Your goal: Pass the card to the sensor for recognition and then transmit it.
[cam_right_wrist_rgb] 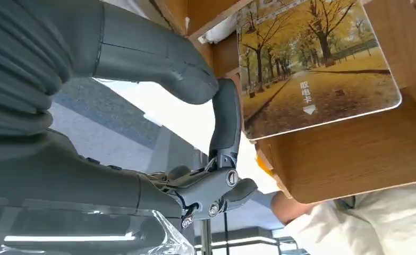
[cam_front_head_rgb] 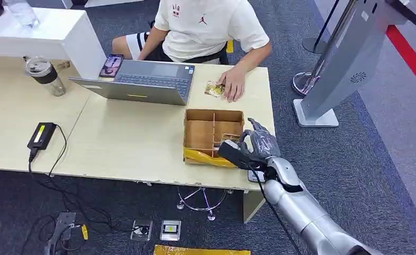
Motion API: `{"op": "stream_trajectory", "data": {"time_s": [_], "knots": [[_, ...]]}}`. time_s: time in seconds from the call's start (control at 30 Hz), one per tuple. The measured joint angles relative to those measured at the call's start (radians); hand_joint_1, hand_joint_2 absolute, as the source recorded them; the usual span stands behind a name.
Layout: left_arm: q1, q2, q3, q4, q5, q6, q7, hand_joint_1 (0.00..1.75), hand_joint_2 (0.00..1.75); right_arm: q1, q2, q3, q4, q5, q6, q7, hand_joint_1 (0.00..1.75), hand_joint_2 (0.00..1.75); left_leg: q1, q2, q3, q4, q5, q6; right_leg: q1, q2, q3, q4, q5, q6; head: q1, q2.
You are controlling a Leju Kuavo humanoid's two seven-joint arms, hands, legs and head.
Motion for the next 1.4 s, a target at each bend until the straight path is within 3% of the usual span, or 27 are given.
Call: {"op": "stream_trajectory", "data": {"time_s": [0.27,0.3,0.33,0.37,0.4,0.43,0.5,1.17,1.4], "knots": [[-0.002,-0.001,-0.008,0.0,-0.002,0.0,0.0,0.0,1.75,0.002,-0.008,-0.007,0.0,0.0,0.0,0.004,1.62,1.75,0.0,0.0,0.0,0.0,0.0,0.0,0.0,0.0,0.0,0.0,0.0,0.0,0.0,0.0],[-0.002,-0.001,-0.008,0.0,-0.002,0.0,0.0,0.0,1.75,0.002,-0.008,-0.008,0.0,0.0,0.0,0.004,1.5,1.75,0.0,0.0,0.0,0.0,0.0,0.0,0.0,0.0,0.0,0.0,0.0,0.0,0.0,0.0],[-0.002,-0.001,-0.008,0.0,-0.002,0.0,0.001,0.0,1.75,0.003,-0.009,-0.008,0.0,0.0,0.0,0.004,1.15,1.75,0.0,0.0,0.0,0.0,0.0,0.0,0.0,0.0,0.0,0.0,0.0,0.0,0.0,0.0],[-0.003,-0.001,-0.008,0.0,-0.003,-0.001,0.001,0.0,1.75,0.003,-0.01,-0.008,0.0,0.0,0.0,0.004,0.31,1.75,0.0,0.0,0.0,0.0,0.0,0.0,0.0,0.0,0.0,0.0,0.0,0.0,0.0,0.0],[-0.004,-0.001,-0.008,0.0,-0.003,-0.001,0.002,0.0,1.75,0.003,-0.01,-0.008,0.0,0.0,0.0,0.004,0.16,1.75,0.0,0.0,0.0,0.0,0.0,0.0,0.0,0.0,0.0,0.0,0.0,0.0,0.0,0.0],[-0.004,-0.001,-0.009,0.0,-0.003,0.0,0.004,0.0,1.75,0.003,-0.011,-0.008,0.0,-0.001,0.0,0.005,0.16,1.75,0.0,0.0,0.0,0.0,0.0,0.0,0.0,0.0,0.0,0.0,0.0,0.0,0.0,0.0],[-0.006,-0.002,-0.016,0.0,-0.004,-0.001,0.008,0.0,1.75,0.003,-0.015,-0.009,0.0,-0.002,-0.002,0.006,0.0,1.75,0.0,0.0,0.0,0.0,0.0,0.0,0.0,0.0,0.0,0.0,0.0,0.0,0.0,0.0],[-0.012,-0.003,-0.032,0.0,0.009,0.0,0.009,0.0,1.75,0.003,-0.037,-0.015,-0.052,-0.013,-0.008,0.015,0.0,1.75,0.0,0.001,0.0,0.0,0.0,0.0,0.0,0.0,0.0,0.0,0.0,0.0,0.0,0.0],[-0.012,-0.005,-0.033,0.0,0.011,0.001,0.009,0.0,1.75,0.003,-0.04,-0.015,-0.109,-0.019,0.027,0.015,0.03,1.75,0.0,0.001,0.0,0.0,0.0,0.0,0.0,0.0,0.0,0.0,0.0,0.0,0.0,0.0]]}}
